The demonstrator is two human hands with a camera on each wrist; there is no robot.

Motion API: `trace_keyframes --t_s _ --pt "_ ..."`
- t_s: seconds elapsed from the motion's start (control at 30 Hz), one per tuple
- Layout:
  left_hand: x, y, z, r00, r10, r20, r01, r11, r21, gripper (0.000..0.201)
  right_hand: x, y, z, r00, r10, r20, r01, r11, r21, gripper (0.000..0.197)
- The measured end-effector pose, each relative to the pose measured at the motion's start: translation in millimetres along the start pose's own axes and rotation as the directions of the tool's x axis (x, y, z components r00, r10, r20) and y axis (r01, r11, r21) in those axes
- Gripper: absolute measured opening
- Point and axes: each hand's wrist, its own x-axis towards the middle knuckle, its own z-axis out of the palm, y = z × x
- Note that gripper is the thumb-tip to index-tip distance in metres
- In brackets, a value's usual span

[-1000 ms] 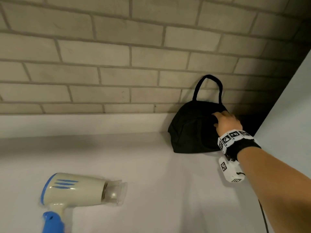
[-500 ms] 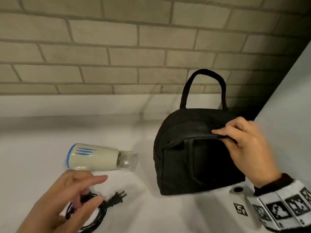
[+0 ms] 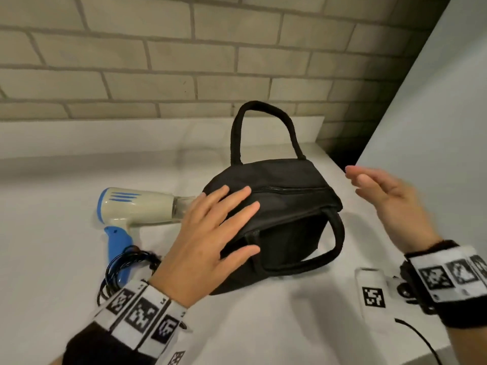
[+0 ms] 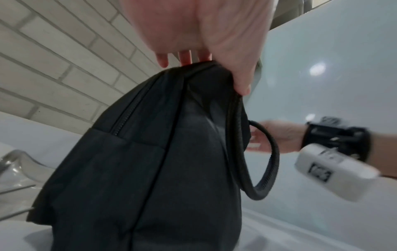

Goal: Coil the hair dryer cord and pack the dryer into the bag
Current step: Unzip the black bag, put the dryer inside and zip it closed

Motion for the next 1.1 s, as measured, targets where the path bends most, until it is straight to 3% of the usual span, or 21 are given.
trace_keyframes --t_s 0.07,0.13,0.17,0.27,0.4,0.57,0.77,0.87,0.97,1.07,1.1 --pt "1 5 4 0.999 0.042 -0.02 -0.042 0.999 0.007 0.056 12 23 -2 0.962 0.245 0.118 -0.239 0.969 -0.06 0.027" --pt "5 10 9 0.996 0.079 -0.029 -0.078 0.996 0.041 0.054 16 36 9 0.868 0.416 0.273 -0.436 0.9 0.016 0.028" --pt "8 12 12 0.995 0.09 -0.04 -0.088 0.994 0.063 0.05 16 38 15 0.838 0.436 0.327 -0.483 0.872 0.076 0.028" --pt "18 16 15 0.989 0.096 -0.114 -0.085 0.992 0.095 0.035 17 41 28 0.83 0.438 0.344 -0.521 0.831 0.197 0.03" --pt "25 20 15 0.975 0.114 -0.189 -0.085 0.984 0.156 0.024 21 49 32 0.812 0.474 0.34 -0.554 0.809 0.196 0.028" --pt "47 35 15 0.978 0.193 -0.077 -0.153 0.92 0.362 0.026 28 50 29 0.794 0.47 0.386 -0.558 0.815 0.154 0.019" --pt "72 49 25 0.984 0.175 0.02 -0.172 0.935 0.31 0.023 36 50 32 0.802 0.424 0.42 -0.451 0.892 -0.038 0.022" --pt "80 55 32 0.988 0.145 0.049 -0.153 0.934 0.323 0.021 40 51 31 0.828 0.386 0.407 -0.391 0.917 -0.075 0.013" --pt "87 58 35 0.989 0.114 0.094 -0.142 0.908 0.395 0.027 47 41 20 0.881 0.342 0.326 -0.319 0.94 -0.124 0.027" --pt "90 61 31 0.987 0.099 0.13 -0.145 0.899 0.414 0.013 51 15 4 0.923 0.26 0.283 -0.21 0.958 -0.194 0.022" --pt "90 63 31 0.985 0.1 0.139 -0.15 0.898 0.414 0.016 52 4 -1 0.935 0.222 0.279 -0.15 0.955 -0.256 0.023"
